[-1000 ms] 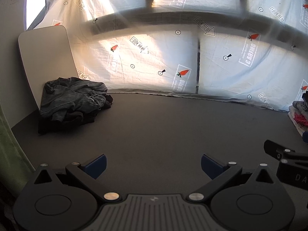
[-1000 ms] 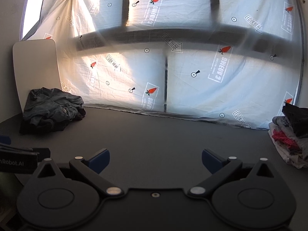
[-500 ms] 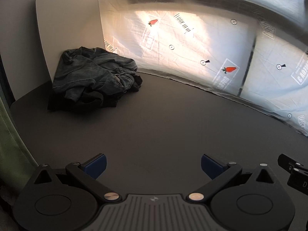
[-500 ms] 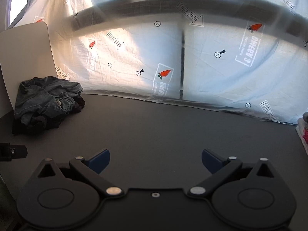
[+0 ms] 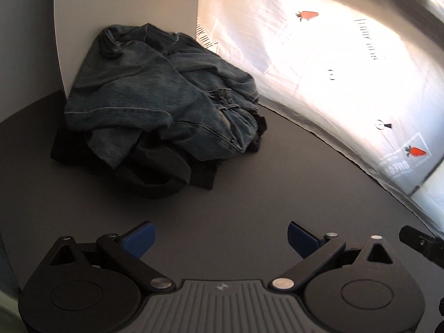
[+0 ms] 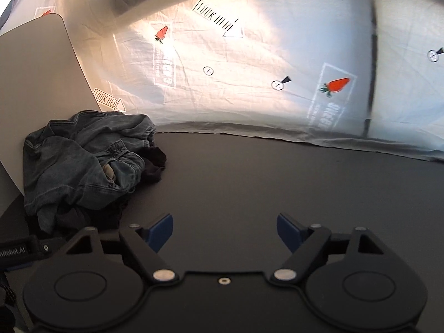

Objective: Fold clothes
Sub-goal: 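Reach both grippers to the crumpled blue jeans and grasp them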

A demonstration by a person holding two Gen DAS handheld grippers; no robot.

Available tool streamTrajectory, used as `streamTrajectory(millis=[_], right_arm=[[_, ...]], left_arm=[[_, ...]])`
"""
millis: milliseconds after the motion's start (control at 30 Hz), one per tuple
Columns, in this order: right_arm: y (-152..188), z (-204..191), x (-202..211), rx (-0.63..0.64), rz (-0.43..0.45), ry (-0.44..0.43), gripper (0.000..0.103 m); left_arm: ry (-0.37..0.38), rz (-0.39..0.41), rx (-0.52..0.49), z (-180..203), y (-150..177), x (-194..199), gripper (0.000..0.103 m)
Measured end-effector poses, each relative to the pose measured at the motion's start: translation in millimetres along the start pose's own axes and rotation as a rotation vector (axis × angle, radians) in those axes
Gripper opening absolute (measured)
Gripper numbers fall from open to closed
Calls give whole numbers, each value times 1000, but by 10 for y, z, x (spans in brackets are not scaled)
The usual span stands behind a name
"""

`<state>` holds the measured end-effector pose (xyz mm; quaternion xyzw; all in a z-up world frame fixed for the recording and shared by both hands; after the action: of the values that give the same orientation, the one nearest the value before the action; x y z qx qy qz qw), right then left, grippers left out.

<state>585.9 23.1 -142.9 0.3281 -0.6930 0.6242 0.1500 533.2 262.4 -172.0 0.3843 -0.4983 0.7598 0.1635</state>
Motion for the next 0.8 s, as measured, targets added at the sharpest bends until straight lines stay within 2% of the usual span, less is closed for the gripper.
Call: streamTrajectory(millis=[67,133,167,200,300,400,500,567,633,667,700,733,767,800], right_arm=[[-132,-204,-394,-48,-31,-68,65],[-227,-405,-776,-96,-68,-146,45],[-276,-519,-981,-121,-78,-180,40],[-299,-632,-1163,-137,-96,-208,32],[-326,-969,-1654,-228,-162,-317,23],[-267,-1207,-2039,-434,-256,-451,23],[-171,-1314,-2324,-620,-318,-498,25],[-138,-1387,-2460,-676,-338,-528,34],[-130,-1479,-2550,-695,-352,-564,50],[-128,-1537,-2578,-675,-357,-567,51],[-126,-1594,-2607,-654,-362,-570,47],[-124,-1651,-2635,-632,-367,-572,31],[-162,-1701,-2615,-563,-344,-553,27],[-204,-1750,-2593,-492,-320,-532,19]], left_arm=[[-13,-16,16,-172,-188,-271,76],[-41,-22,27,-367,-375,-517,67],[-58,-24,35,-458,-452,-618,60],[-69,-27,44,-545,-519,-716,58],[-88,-50,68,-772,-658,-992,52],[-85,-87,112,-931,-735,-1238,52],[-72,-126,165,-1017,-770,-1433,53],[-75,-140,174,-1029,-772,-1523,53],[-84,-143,164,-1020,-771,-1586,53],[-89,-141,158,-1011,-767,-1604,53],[-94,-138,151,-1005,-763,-1616,53],[-96,-135,147,-1004,-760,-1626,53],[-95,-134,147,-1006,-755,-1630,53],[-92,-134,149,-1011,-751,-1633,53]])
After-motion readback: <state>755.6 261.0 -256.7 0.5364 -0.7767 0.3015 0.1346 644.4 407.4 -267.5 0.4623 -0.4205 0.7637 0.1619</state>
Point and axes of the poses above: each gripper's, at about its wrist camera, not at the fingertips, and x roughly against the way its jaws point, z to its right, y to its underside, the point moved 10 cm from there along -x, roughly the way its jaws point, and after that the axes turned 4 degrees about x, right-handed, at the moved point
